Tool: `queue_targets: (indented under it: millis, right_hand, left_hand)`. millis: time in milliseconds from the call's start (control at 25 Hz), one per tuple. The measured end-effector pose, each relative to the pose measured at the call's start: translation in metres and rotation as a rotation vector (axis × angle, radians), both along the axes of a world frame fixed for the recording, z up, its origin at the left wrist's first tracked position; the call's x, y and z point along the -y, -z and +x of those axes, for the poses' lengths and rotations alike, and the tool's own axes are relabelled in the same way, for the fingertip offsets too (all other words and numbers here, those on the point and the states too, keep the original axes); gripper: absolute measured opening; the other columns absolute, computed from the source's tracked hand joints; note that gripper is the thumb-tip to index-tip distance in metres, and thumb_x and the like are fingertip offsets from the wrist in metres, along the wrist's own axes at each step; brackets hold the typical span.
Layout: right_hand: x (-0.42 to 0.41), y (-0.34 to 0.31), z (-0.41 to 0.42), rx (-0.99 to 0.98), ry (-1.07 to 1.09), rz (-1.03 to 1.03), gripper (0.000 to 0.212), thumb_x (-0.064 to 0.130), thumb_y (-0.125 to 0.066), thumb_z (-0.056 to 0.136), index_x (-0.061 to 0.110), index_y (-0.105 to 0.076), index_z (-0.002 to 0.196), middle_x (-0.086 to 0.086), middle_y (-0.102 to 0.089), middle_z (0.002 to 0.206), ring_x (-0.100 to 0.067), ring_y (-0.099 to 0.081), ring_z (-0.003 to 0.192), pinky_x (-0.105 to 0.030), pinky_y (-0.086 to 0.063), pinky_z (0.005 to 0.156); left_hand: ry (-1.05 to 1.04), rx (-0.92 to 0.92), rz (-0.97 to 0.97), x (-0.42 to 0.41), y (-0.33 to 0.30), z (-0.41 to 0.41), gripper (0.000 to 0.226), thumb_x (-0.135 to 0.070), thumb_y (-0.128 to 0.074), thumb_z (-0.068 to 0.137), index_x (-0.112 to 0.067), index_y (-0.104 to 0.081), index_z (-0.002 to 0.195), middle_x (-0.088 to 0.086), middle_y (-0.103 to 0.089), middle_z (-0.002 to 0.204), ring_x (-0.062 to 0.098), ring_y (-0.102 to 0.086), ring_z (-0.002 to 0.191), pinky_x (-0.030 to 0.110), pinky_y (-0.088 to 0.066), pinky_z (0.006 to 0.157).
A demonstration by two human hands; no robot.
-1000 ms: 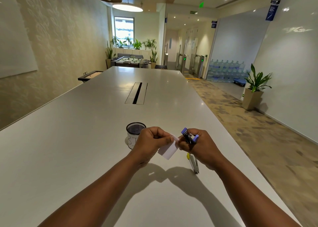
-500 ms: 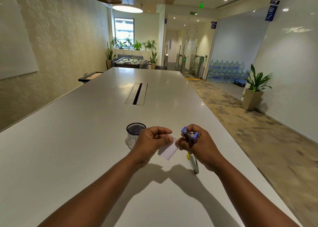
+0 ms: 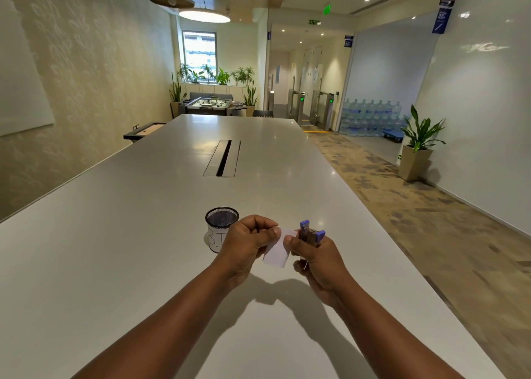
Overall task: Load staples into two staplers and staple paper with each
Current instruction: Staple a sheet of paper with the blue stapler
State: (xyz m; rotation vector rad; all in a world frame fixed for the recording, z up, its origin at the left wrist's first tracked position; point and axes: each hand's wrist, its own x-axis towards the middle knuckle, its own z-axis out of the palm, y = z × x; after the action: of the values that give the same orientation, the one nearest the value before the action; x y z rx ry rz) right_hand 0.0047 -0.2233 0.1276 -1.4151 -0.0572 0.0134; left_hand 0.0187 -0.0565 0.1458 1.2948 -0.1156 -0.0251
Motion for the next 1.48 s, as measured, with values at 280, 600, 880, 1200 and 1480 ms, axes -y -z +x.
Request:
queue_targets:
  millis: [280,600,880,1200,1480]
  right_hand:
    - [-0.011,0.001,0.002,-0.028,0.189,0.069,0.010,0.013,-0.069,0.094,0.006,-0.072,0.087,-0.012,-0.064,0.080,-0.022,-0.051,0.071,-0.031,-0.041,0.059]
    - [-0.006,0.007,-0.002,0.027,0.065,-0.064,0.034,0.031,-0.069,0.095,-0.003,-0.068,0.091,-0.014,-0.062,0.076,-0.023,-0.051,0.067,-0.030,-0.038,0.055]
    - [-0.004,0.012,-0.001,0.111,0.190,-0.304,0.027,0.025,-0.066,0.097,0.008,-0.059,0.078,0.007,-0.052,0.060,-0.016,-0.044,0.059,-0.033,-0.037,0.061]
    - [0.012,-0.013,-0.009,0.201,-0.039,-0.621,0.025,0.016,-0.064,0.096,0.007,-0.059,0.074,0.002,-0.053,0.062,-0.008,-0.042,0.052,-0.023,-0.036,0.055]
    - [0.014,-0.014,-0.011,0.146,-0.090,-0.545,0.016,0.012,-0.062,0.097,0.010,-0.063,0.082,0.011,-0.055,0.059,-0.004,-0.041,0.050,-0.016,-0.034,0.051]
  left_hand:
    - [-0.106,0.014,-0.027,0.010,0.011,0.001,0.013,0.004,-0.070,0.087,-0.009,-0.069,0.083,0.003,-0.072,0.078,0.017,-0.067,0.075,0.029,-0.056,0.071]
    - [-0.139,-0.030,-0.086,0.013,0.013,-0.002,0.015,0.003,-0.071,0.087,-0.011,-0.069,0.082,0.003,-0.071,0.078,0.023,-0.064,0.080,0.039,-0.053,0.079]
    - [-0.196,-0.016,0.022,0.016,0.016,-0.006,0.012,-0.001,-0.071,0.088,-0.012,-0.069,0.084,0.004,-0.068,0.076,0.019,-0.061,0.073,0.026,-0.053,0.069]
    - [0.024,0.044,0.434,0.009,0.002,-0.007,0.007,-0.018,-0.072,0.091,-0.014,-0.077,0.087,-0.004,-0.073,0.076,0.000,-0.063,0.064,0.017,-0.047,0.063]
    - [-0.159,0.028,0.420,0.018,0.010,-0.006,0.016,-0.018,-0.062,0.092,-0.006,-0.069,0.084,0.004,-0.065,0.074,0.017,-0.055,0.067,0.029,-0.043,0.060]
